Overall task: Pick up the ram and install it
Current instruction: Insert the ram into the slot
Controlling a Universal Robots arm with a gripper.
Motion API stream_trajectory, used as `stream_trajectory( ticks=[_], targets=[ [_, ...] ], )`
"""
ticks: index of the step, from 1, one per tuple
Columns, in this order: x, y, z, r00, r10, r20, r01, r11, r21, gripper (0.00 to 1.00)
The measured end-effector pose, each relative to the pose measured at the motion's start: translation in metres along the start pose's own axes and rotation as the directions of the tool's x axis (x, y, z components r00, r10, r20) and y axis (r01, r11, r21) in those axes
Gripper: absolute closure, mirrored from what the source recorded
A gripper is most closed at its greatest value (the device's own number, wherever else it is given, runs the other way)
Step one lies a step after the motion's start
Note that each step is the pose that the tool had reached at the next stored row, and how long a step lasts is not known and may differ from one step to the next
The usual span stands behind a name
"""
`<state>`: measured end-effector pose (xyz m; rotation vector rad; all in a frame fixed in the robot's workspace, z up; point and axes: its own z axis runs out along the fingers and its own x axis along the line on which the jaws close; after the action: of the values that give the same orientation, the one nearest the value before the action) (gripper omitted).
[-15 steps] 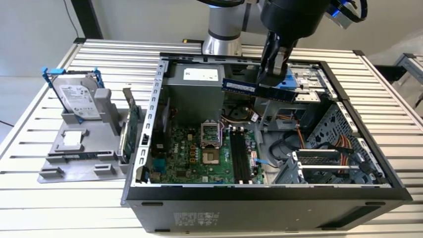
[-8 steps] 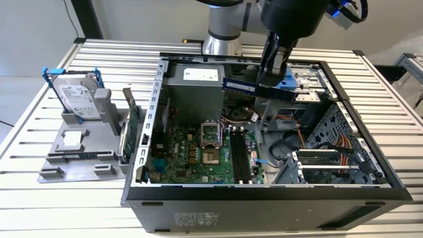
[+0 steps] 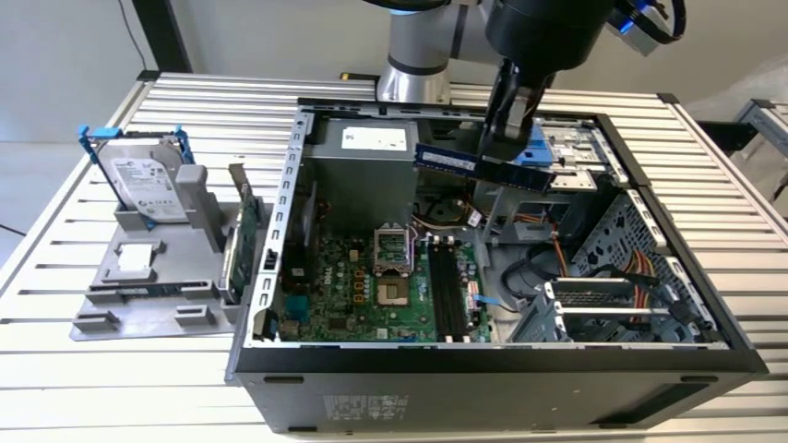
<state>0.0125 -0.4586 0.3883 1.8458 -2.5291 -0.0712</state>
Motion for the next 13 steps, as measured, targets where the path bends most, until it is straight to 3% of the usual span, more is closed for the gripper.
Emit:
stream_trajectory(
  ticks=[13],
  targets=[
    [0.0, 0.0, 0.0, 0.9997, 0.025, 0.0011, -0.025, 0.9997, 0.0004, 1.0]
  ],
)
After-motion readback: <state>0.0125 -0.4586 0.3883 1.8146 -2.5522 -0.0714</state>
